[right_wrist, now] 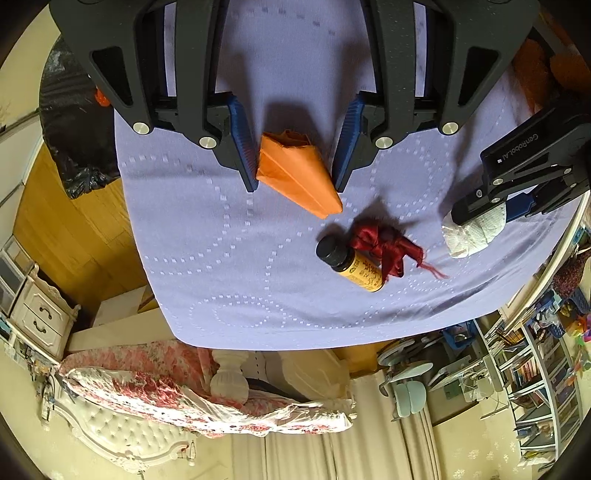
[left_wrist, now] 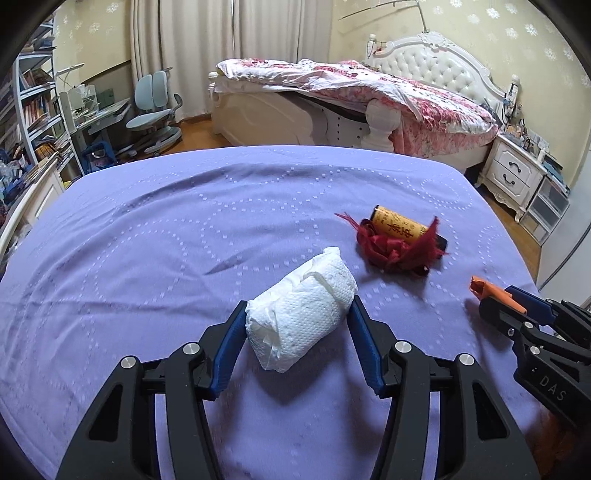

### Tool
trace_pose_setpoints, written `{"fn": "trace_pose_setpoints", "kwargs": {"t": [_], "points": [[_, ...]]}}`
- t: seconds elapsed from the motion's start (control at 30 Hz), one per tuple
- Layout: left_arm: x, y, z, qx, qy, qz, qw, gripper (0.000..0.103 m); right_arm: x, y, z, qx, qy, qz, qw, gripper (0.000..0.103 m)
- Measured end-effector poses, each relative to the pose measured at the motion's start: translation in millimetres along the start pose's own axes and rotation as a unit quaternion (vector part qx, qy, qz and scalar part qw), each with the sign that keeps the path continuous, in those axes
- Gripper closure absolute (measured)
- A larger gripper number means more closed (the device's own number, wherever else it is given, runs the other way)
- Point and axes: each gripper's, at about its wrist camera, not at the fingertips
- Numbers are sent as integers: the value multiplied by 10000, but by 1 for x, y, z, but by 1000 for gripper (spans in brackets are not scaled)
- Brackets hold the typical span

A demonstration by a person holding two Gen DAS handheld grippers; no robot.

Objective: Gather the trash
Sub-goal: 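Carry the towel and orange cloth over the black bin and open both tools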

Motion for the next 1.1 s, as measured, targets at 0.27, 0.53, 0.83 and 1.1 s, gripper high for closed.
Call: {"fn": "trace_pose_setpoints", "kwargs": {"t": [0.27,0.53,0.83,1.1], "points": [[-17,21,-30,-26,204,-21,9998,48,-25,6,-38,-19,170,-32,9998,63],[-33,61,-55,-244,378,60,9990,48,-47,35,-74,-186,360,184,9990,63],[-39,123,-63,-576,454,391,9965,48,-74,93,-106,-649,535,618,9945,63],[-43,182,-57,-812,448,924,9914,47,-91,143,-117,-1055,578,965,9880,63]]}}
Point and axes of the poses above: each gripper's, at about its wrist camera, not at the fingertips, and z roughly the way its jaws point, y to its right, x to its top
